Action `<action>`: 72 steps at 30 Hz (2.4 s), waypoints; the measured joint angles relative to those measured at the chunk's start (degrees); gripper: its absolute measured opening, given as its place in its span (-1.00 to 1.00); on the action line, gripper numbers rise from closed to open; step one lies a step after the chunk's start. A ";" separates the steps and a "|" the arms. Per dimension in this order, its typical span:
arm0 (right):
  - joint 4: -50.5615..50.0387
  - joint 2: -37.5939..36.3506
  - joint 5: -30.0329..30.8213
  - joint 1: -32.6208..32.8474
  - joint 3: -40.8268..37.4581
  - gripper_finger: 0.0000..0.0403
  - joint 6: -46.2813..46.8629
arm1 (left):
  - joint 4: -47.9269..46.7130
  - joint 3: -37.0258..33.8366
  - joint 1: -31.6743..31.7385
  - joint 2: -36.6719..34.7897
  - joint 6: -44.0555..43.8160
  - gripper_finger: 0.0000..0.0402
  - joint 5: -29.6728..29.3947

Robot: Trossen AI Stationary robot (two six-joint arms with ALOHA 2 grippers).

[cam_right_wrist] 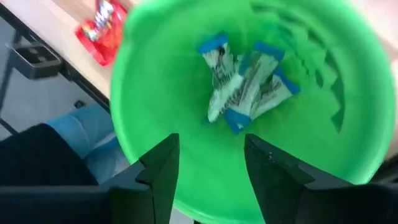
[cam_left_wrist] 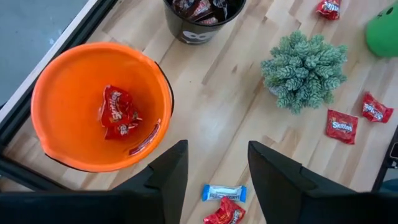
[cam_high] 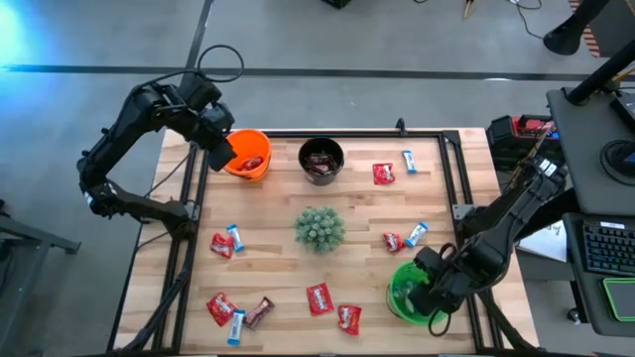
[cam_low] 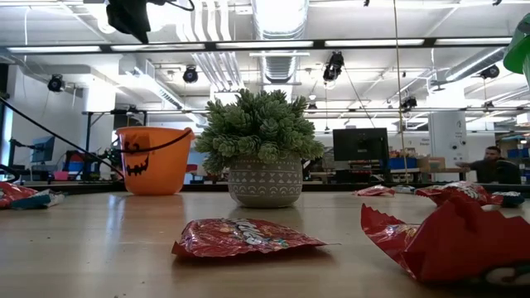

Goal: Sort candy
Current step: Put the blue chocolate into the green bucket

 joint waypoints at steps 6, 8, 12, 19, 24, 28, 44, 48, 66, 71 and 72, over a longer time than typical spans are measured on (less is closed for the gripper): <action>-2.24 -3.02 6.67 -1.97 0.02 -0.13 -0.78 | -0.07 0.00 0.00 0.00 0.00 -0.04 0.00; -4.29 -4.08 11.34 -3.28 0.02 -0.14 -0.78 | -0.43 0.00 0.00 0.00 0.00 0.03 0.00; -8.00 -5.78 25.40 -6.33 0.02 -0.14 -1.34 | -0.63 0.00 0.00 -0.11 0.00 0.10 0.01; -5.39 -8.59 43.26 -12.18 0.03 -0.14 -12.11 | -0.63 0.00 0.00 -2.42 -1.24 0.09 0.04; -4.04 -10.67 43.56 -17.77 0.07 -0.14 -19.92 | -0.66 -0.09 -0.14 -5.75 -4.44 0.05 0.04; -4.04 -11.94 43.96 -22.13 0.07 -0.14 -26.84 | -0.64 -0.64 -1.11 -8.81 -1.66 0.02 0.13; -3.83 -15.80 34.82 -30.18 0.07 -0.14 -35.28 | -0.74 -19.23 -3.50 -22.32 -18.08 -0.05 0.41; -3.73 -15.31 34.80 -30.18 0.07 -0.14 -37.23 | -0.66 -26.70 -3.49 -27.11 -26.64 -0.05 0.70; 1.26 -13.40 33.12 -30.16 0.07 -0.14 -41.13 | -0.64 -39.28 -3.50 -36.69 -26.21 -0.05 5.04; 1.97 -13.40 31.83 -30.16 0.07 -0.14 -41.13 | -0.59 -39.86 -3.65 -34.55 -16.04 -0.05 4.87; 1.95 -13.40 31.81 -30.16 0.07 -0.14 -41.03 | -0.60 -40.20 -3.69 -34.23 -14.83 -0.05 4.62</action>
